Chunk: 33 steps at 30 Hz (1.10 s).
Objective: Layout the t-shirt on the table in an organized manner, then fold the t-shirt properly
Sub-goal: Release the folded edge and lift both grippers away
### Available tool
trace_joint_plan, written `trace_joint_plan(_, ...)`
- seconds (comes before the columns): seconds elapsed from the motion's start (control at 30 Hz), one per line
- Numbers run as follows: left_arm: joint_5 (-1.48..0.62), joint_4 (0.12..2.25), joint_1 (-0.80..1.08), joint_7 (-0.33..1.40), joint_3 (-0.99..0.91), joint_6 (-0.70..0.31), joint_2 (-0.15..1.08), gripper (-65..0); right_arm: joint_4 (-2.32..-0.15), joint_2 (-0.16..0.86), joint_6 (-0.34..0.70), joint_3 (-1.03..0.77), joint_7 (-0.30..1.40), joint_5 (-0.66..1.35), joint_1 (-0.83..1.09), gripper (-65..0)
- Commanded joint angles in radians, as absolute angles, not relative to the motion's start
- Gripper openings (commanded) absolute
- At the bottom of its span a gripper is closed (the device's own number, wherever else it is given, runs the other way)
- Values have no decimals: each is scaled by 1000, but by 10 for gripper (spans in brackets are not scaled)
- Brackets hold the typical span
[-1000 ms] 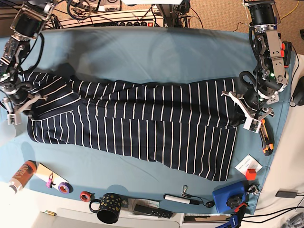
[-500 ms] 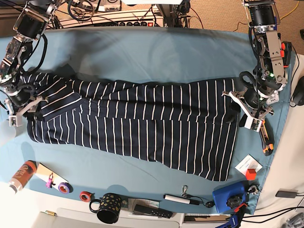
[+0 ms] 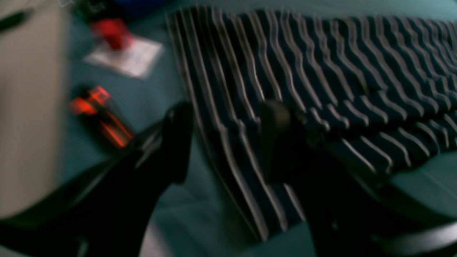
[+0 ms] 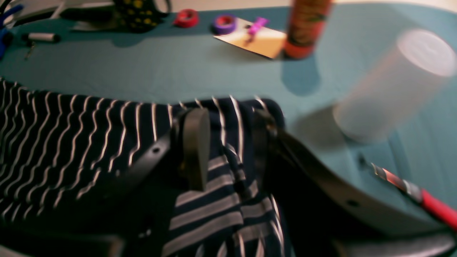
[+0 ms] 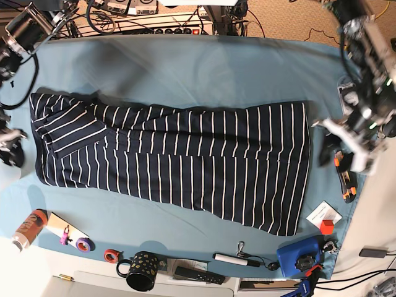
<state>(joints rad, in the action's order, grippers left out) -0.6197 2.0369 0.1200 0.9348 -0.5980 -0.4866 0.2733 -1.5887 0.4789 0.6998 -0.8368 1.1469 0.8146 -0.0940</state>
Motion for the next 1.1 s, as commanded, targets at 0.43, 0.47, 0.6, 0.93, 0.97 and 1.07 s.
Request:
trace_joint_plan(0.43, -831, 2070, 371, 921, -875, -604, 285, -341, -1357, 496, 698, -1055, 1092, 865, 174, -439)
trace_joint_plan(0.47, -831, 2070, 380, 921, -873, -604, 285, -341, -1324, 496, 698, -1055, 1085, 876, 171, -439)
trace_joint_plan(0.6, -831, 2064, 388, 921, -873, -604, 282, -341, -1227, 496, 698, -1047, 1086, 885, 129, -439)
trace_joint_plan(0.93, -831, 1963, 388, 981, -838, -641, 282, -341, -1183, 496, 698, -873, 1085, 834, 55, -440)
trace_joint_plan(0.97, -831, 1950, 387, 984, -814, -649, 282, -341, -1183, 496, 698, -857, 1087, 833, 56, -440)
trace_joint_plan(1.07, -831, 1926, 387, 998, -729, -648, 282, -341, -1183, 496, 698, -837, 1105, 833, 55, -439)
